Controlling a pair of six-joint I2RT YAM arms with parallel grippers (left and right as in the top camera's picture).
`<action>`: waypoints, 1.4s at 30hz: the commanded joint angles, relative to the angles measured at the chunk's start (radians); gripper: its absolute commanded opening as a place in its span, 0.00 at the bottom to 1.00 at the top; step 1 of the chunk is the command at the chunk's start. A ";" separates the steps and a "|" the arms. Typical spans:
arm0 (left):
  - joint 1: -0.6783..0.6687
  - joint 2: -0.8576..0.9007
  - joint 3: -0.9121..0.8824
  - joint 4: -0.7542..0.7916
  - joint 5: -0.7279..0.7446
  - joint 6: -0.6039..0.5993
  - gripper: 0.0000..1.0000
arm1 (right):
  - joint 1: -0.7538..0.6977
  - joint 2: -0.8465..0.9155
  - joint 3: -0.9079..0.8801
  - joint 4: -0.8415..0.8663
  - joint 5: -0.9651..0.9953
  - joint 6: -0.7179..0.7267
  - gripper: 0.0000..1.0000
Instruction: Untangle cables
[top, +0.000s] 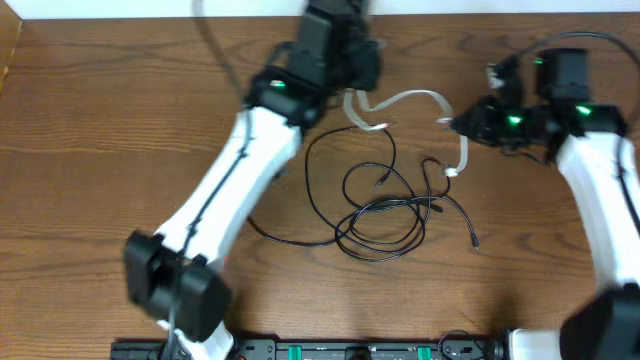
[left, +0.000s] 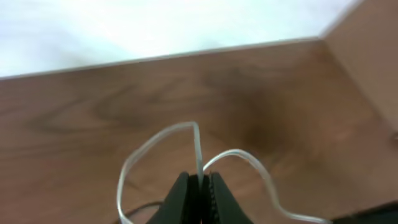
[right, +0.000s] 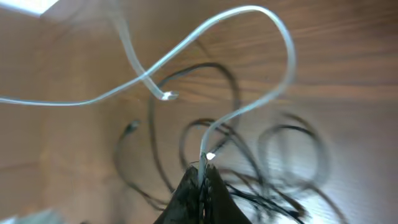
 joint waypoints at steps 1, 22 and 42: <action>-0.123 0.097 -0.001 0.130 0.066 -0.011 0.07 | -0.034 -0.086 0.006 -0.082 0.206 -0.049 0.01; -0.283 0.220 0.000 0.058 0.055 -0.024 0.97 | -0.171 -0.084 0.006 -0.217 0.293 -0.107 0.23; 0.448 -0.326 0.000 -0.534 -0.002 0.024 0.98 | -0.014 0.047 -0.003 -0.218 0.454 -0.091 0.58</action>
